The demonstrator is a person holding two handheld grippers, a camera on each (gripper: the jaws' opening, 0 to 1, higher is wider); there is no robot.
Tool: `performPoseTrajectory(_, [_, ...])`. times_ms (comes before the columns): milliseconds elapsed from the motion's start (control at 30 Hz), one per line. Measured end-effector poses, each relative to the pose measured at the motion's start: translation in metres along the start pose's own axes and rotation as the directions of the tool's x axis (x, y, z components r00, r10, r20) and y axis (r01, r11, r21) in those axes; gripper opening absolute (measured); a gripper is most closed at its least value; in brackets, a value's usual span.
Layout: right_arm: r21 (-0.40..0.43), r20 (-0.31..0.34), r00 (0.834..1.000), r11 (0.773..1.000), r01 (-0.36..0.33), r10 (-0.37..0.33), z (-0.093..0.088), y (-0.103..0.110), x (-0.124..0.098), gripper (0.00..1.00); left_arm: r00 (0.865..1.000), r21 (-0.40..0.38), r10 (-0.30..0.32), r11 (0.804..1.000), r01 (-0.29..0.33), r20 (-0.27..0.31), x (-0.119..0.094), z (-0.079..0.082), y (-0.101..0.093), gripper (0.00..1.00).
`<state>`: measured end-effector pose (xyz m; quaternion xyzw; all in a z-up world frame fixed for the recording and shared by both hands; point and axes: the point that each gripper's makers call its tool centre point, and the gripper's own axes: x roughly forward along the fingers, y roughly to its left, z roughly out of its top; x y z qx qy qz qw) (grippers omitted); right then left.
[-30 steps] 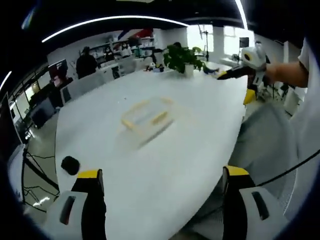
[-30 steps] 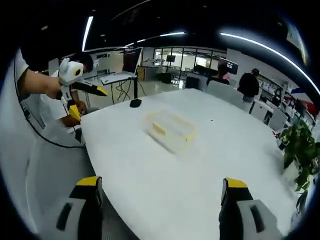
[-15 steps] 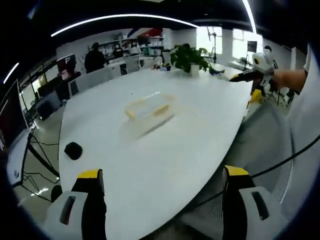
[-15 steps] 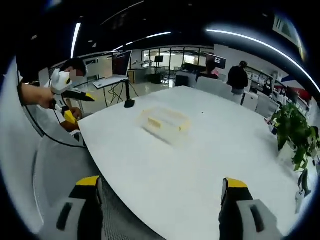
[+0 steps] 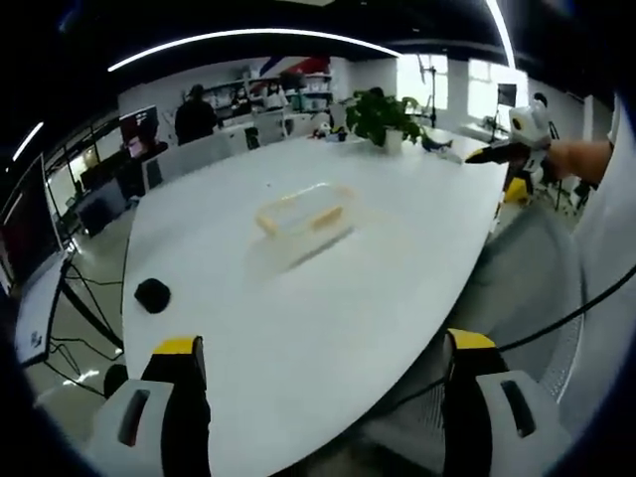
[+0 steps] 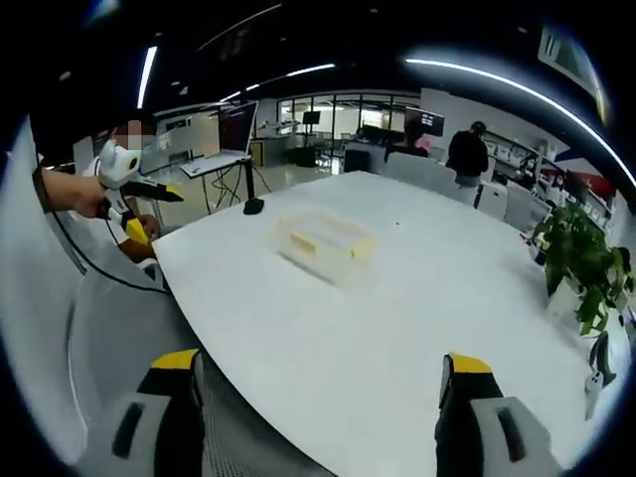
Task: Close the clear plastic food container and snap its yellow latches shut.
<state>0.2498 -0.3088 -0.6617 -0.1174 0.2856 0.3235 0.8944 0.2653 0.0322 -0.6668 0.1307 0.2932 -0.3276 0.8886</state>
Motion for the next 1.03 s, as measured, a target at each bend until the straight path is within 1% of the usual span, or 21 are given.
performPoseTrajectory(100, [-0.005, 0.006, 1.0, 1.0, -0.002, 0.002, 0.003, 0.002, 0.0, 0.99, 1.0, -0.002, -0.001, 1.0, 0.001, 0.0, 0.0, -0.002, 0.0, 0.97])
performPoseTrajectory(233, [-0.007, 0.006, 1.0, 1.0, -0.006, 0.006, 0.004, 0.003, 0.0, 0.99, 1.0, -0.004, -0.004, 1.0, 0.004, 0.017, -0.001, 0.002, -0.002, 0.98])
performPoseTrajectory(400, [-0.016, 0.001, 1.0, 1.0, -0.01, 0.01, 0.001, 0.005, 0.001, 0.99, 1.0, -0.008, -0.004, 1.0, 0.004, 0.009, 0.0, 0.0, -0.003, 0.99])
performPoseTrajectory(567, [-0.012, -0.003, 1.0, 1.0, -0.013, 0.013, -0.001, 0.009, 0.001, 0.99, 1.0, -0.019, -0.012, 1.0, 0.012, 0.028, 0.0, 0.002, -0.005, 0.97])
performPoseTrajectory(633, [-0.031, -0.007, 1.0, 0.999, -0.012, 0.012, -0.003, 0.01, 0.0, 0.99, 1.0, -0.022, -0.014, 1.0, 0.015, 0.024, 0.0, 0.0, -0.006, 0.96])
performPoseTrajectory(900, [-0.016, -0.005, 1.0, 1.0, -0.024, 0.024, -0.005, 0.013, 0.001, 0.99, 1.0, -0.014, -0.015, 1.0, 0.015, 0.01, 0.0, -0.004, -0.007, 0.95])
performPoseTrajectory(1033, [-0.013, -0.006, 1.0, 1.0, -0.026, 0.026, -0.006, 0.015, 0.001, 0.99, 1.0, -0.016, -0.018, 1.0, 0.018, 0.013, 0.0, -0.003, -0.009, 0.96])
